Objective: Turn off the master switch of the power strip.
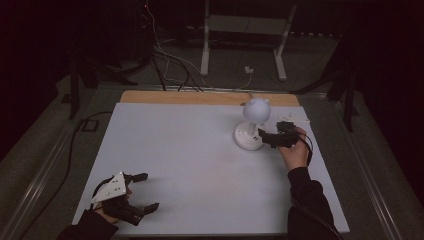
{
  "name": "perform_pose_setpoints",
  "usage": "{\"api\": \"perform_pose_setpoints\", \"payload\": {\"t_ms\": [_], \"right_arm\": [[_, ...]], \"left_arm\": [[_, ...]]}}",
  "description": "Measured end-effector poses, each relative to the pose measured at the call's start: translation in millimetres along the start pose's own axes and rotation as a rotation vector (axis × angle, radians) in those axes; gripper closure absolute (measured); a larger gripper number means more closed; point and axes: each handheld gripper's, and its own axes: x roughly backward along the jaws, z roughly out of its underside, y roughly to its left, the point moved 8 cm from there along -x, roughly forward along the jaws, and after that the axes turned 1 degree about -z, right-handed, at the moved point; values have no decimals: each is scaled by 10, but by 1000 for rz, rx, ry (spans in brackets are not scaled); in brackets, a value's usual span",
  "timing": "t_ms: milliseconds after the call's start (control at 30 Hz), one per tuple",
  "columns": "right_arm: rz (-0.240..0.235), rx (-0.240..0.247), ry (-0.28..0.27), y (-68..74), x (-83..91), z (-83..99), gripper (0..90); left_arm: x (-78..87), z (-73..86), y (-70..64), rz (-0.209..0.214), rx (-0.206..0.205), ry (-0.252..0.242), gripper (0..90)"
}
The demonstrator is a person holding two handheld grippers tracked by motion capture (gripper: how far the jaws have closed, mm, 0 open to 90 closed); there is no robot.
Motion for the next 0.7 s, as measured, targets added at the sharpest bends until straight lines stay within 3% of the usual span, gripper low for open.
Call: {"api": "perform_pose_setpoints", "payload": {"t_ms": [133, 333, 600, 700], "right_arm": [[18, -4, 0, 7, -43, 13, 167], [47, -46, -8, -1, -74, 8, 230], [102, -113, 10, -77, -65, 21, 567], [120, -108, -6, -79, -48, 9, 689]], "left_arm": [[-1, 2, 1, 2, 4, 4, 3], [-2, 4, 1, 2, 4, 6, 3], [-3, 4, 1, 3, 4, 6, 3], [-3, 5, 1, 2, 4, 7, 3]]}}
